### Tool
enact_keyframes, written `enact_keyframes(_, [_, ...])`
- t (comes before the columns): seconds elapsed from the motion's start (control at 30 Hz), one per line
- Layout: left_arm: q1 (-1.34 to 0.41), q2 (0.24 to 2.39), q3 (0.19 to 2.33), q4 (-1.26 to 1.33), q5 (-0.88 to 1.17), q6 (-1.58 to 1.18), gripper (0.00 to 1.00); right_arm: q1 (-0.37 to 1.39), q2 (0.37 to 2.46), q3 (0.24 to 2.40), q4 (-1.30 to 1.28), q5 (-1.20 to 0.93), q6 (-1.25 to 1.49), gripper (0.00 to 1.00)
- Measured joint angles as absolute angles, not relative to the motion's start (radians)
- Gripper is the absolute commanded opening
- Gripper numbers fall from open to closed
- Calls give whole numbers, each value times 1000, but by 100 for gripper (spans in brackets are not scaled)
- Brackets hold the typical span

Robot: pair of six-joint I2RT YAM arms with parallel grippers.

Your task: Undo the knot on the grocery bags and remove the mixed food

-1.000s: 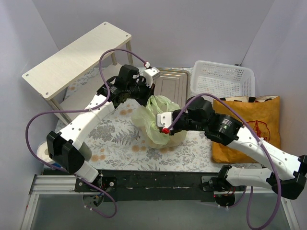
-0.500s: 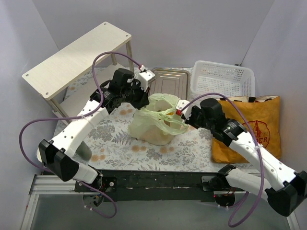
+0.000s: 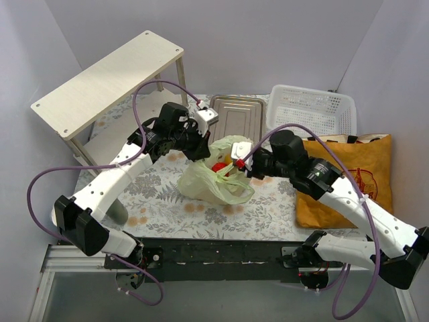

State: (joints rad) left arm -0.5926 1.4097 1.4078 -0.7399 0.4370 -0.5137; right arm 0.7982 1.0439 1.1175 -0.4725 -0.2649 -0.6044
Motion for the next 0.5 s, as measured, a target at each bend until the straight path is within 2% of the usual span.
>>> enact_keyframes(0.3, [-593, 1410, 1376, -738, 418, -514, 0, 941, 1178, 1026, -429, -212, -628, 14])
enact_keyframes(0.43, [-592, 1410, 1367, -735, 403, -514, 0, 1009, 1276, 1028, -384, -179, -632, 1])
enact_keyframes(0.5, [-592, 1410, 1367, -733, 395, -513, 0, 1036, 1290, 1036, -381, -154, -635, 1])
